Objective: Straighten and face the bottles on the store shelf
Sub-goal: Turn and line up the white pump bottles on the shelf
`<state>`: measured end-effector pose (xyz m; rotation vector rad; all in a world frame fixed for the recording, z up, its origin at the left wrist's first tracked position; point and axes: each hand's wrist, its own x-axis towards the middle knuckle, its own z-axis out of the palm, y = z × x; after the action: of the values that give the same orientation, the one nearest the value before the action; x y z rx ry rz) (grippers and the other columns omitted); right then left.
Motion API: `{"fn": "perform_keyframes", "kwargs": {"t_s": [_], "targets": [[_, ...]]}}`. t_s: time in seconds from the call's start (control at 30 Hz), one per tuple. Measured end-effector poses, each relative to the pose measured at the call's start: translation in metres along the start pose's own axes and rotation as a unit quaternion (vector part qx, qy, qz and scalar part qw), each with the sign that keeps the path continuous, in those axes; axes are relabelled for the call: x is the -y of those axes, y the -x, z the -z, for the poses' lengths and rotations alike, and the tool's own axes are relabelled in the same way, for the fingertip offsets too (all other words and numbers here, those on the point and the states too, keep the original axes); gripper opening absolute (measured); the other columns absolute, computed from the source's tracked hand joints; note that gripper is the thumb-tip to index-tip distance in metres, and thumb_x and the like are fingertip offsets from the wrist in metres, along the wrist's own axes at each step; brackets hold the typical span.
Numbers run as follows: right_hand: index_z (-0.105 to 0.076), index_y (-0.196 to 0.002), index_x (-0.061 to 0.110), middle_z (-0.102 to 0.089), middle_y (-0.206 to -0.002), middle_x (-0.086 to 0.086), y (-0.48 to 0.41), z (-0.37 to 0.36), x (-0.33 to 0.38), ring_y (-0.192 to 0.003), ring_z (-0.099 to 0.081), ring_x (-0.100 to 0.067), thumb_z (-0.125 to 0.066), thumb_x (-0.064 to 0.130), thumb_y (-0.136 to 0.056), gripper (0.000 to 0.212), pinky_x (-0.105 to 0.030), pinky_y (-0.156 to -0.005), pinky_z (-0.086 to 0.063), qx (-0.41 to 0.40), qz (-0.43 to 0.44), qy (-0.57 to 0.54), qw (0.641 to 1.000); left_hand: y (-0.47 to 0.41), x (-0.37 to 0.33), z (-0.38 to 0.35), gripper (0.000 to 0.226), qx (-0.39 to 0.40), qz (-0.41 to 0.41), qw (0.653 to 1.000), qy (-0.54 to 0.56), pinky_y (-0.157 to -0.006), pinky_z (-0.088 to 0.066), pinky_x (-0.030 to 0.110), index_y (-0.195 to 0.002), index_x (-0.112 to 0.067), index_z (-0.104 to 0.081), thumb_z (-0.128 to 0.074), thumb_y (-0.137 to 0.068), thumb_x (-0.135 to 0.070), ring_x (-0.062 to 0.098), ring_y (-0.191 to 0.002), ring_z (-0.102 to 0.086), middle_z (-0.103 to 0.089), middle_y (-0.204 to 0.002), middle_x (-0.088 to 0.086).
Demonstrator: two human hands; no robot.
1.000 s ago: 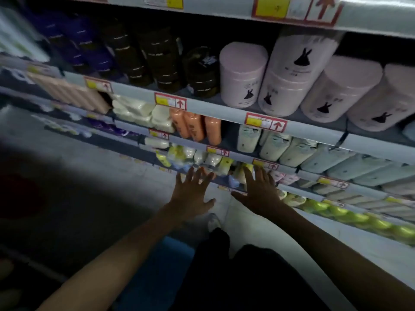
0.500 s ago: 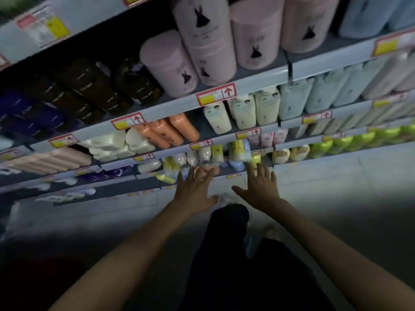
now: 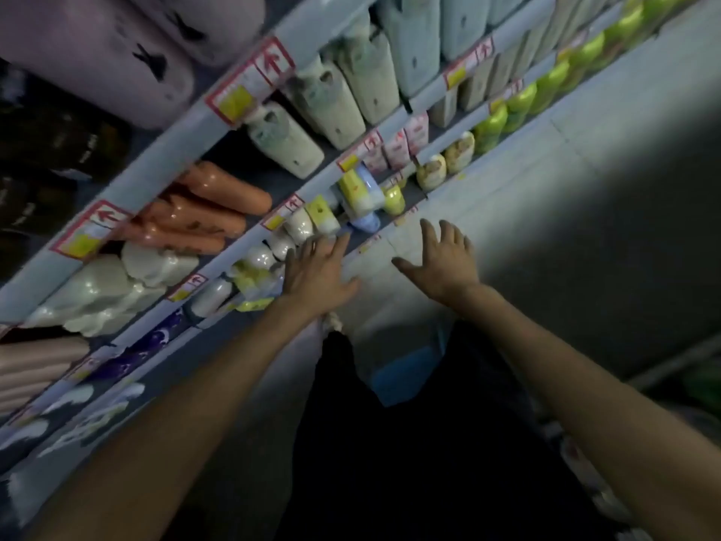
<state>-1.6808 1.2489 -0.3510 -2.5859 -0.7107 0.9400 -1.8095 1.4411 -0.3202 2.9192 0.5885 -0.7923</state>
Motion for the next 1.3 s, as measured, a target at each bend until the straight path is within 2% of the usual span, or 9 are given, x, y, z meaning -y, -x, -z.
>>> {"fn": "perform_keyframes", "kwargs": {"t_s": [0.2, 0.3, 0.5, 0.7, 0.83, 0.9, 0.97, 1.07, 1.3], "targets": [[-0.029, -0.160, 0.011, -0.032, -0.161, -0.026, -0.031, -0.089, 0.010, -0.150, -0.029, -0.041, -0.054, 0.064, -0.095, 0.088, -0.052, -0.123, -0.023, -0.050, -0.004, 0.010, 0.999, -0.033, 0.040, -0.088, 0.093, -0.024, -0.072, 0.997, 0.006, -0.106, -0.042, 0.054, -0.160, -0.023, -0.031, -0.039, -0.080, -0.071, 0.039, -0.135, -0.047, -0.045, -0.150, 0.014], [-0.031, -0.159, 0.011, -0.034, -0.160, -0.025, -0.048, -0.137, 0.011, -0.149, -0.031, -0.042, -0.053, 0.063, -0.096, 0.085, -0.052, -0.123, -0.024, -0.043, 0.012, 0.004, 0.999, -0.037, 0.054, -0.135, 0.086, -0.059, -0.075, 0.995, 0.015, -0.109, -0.040, 0.052, -0.160, -0.021, -0.033, -0.042, -0.087, -0.068, 0.039, -0.141, -0.044, -0.042, -0.156, 0.015], [-0.038, -0.155, 0.008, -0.041, -0.155, -0.024, -0.098, -0.222, -0.002, -0.144, -0.039, -0.040, -0.052, 0.062, -0.095, 0.081, -0.049, -0.119, -0.030, -0.056, 0.121, 0.036, 0.990, -0.057, 0.065, -0.237, 0.070, -0.158, -0.037, 0.984, 0.079, -0.105, -0.043, 0.042, -0.153, -0.016, -0.047, -0.049, -0.096, -0.058, 0.034, -0.132, -0.052, -0.051, -0.149, 0.014], [-0.045, -0.151, 0.007, -0.047, -0.151, -0.023, -0.176, -0.299, -0.033, -0.140, -0.045, -0.039, -0.050, 0.064, -0.096, 0.079, -0.049, -0.117, -0.035, -0.119, 0.249, 0.086, 0.957, -0.101, 0.074, -0.341, 0.071, -0.244, 0.002, 0.963, 0.115, -0.106, -0.045, 0.049, -0.155, -0.017, -0.047, -0.054, -0.096, -0.057, 0.037, -0.138, -0.050, -0.047, -0.155, 0.016], [-0.048, -0.150, 0.008, -0.051, -0.148, -0.021, -0.222, -0.351, -0.069, -0.137, -0.048, -0.039, -0.053, 0.063, -0.098, 0.076, -0.049, -0.115, -0.038, -0.150, 0.308, 0.086, 0.936, -0.136, 0.083, -0.404, 0.069, -0.301, -0.005, 0.948, 0.105, -0.104, -0.046, 0.049, -0.152, -0.017, -0.052, -0.058, -0.094, -0.055, 0.039, -0.132, -0.054, -0.051, -0.151, 0.017], [-0.048, -0.150, 0.007, -0.053, -0.147, -0.020, -0.239, -0.374, -0.087, -0.135, -0.050, -0.037, -0.057, 0.060, -0.097, 0.075, -0.049, -0.111, -0.042, -0.166, 0.311, 0.068, 0.933, -0.153, 0.088, -0.435, 0.065, -0.333, 0.002, 0.937, 0.103, -0.103, -0.047, 0.049, -0.148, -0.017, -0.057, -0.061, -0.093, -0.052, 0.039, -0.127, -0.058, -0.056, -0.147, 0.016], [-0.046, -0.152, 0.007, -0.053, -0.145, -0.019, -0.257, -0.387, -0.092, -0.133, -0.051, -0.036, -0.063, 0.051, -0.097, 0.073, -0.046, -0.108, -0.045, -0.182, 0.310, 0.025, 0.933, -0.172, 0.090, -0.454, 0.061, -0.374, 0.011, 0.919, 0.124, -0.100, -0.048, 0.048, -0.143, -0.013, -0.061, -0.064, -0.093, -0.047, 0.037, -0.122, -0.062, -0.061, -0.140, 0.015], [-0.043, -0.153, 0.004, -0.052, -0.146, -0.018, -0.278, -0.397, -0.086, -0.136, -0.050, -0.035, -0.065, 0.038, -0.098, 0.068, -0.043, -0.109, -0.045, -0.221, 0.364, -0.009, 0.905, -0.199, 0.089, -0.459, 0.053, -0.456, -0.019, 0.882, 0.119, -0.095, -0.050, 0.047, -0.134, -0.007, -0.068, -0.064, -0.093, -0.041, 0.035, -0.114, -0.066, -0.067, -0.129, 0.015], [-0.044, -0.153, 0.006, -0.049, -0.147, -0.019, -0.242, -0.427, -0.069, -0.136, -0.049, -0.035, -0.066, 0.041, -0.094, 0.072, -0.046, -0.107, -0.047, -0.263, 0.416, -0.017, 0.870, -0.159, 0.076, -0.460, 0.057, -0.519, 0.003, 0.847, 0.114, -0.096, -0.048, 0.048, -0.139, -0.010, -0.063, -0.064, -0.093, -0.045, 0.032, -0.120, -0.062, -0.062, -0.136, 0.013]]}}
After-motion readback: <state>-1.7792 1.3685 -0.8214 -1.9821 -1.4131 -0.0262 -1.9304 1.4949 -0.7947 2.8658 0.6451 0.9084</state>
